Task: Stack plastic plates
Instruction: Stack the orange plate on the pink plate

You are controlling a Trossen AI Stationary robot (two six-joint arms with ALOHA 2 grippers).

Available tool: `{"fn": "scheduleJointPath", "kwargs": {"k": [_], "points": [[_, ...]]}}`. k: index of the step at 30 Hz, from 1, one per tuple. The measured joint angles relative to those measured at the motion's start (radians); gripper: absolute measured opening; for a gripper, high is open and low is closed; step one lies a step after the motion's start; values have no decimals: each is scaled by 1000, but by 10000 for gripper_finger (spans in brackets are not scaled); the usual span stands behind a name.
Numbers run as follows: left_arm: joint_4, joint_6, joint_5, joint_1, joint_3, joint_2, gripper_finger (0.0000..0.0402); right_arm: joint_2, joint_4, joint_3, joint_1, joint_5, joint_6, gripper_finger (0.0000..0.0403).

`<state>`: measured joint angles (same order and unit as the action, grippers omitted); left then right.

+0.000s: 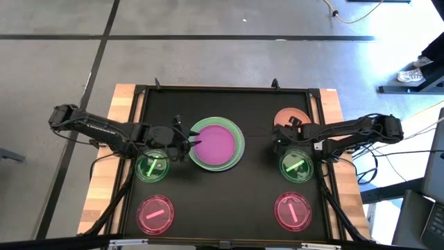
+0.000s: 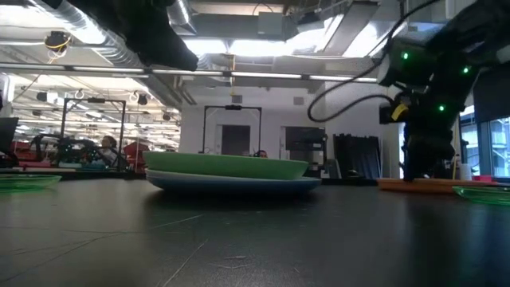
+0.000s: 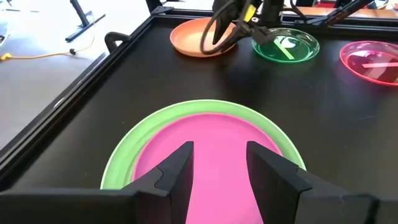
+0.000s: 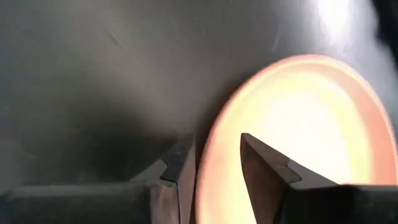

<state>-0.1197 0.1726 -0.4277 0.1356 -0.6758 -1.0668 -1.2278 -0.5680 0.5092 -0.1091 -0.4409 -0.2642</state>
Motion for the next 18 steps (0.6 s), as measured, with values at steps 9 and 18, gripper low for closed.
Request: {"fn": "scheduleJointPath", "kwargs": {"k": [9, 18], "points": [[1, 0, 0, 0, 0, 0, 141, 0, 126, -75, -100, 50, 61, 93], [0, 1, 0, 0, 0, -1, 141, 0, 196, -81, -107, 82, 172, 17]]}}
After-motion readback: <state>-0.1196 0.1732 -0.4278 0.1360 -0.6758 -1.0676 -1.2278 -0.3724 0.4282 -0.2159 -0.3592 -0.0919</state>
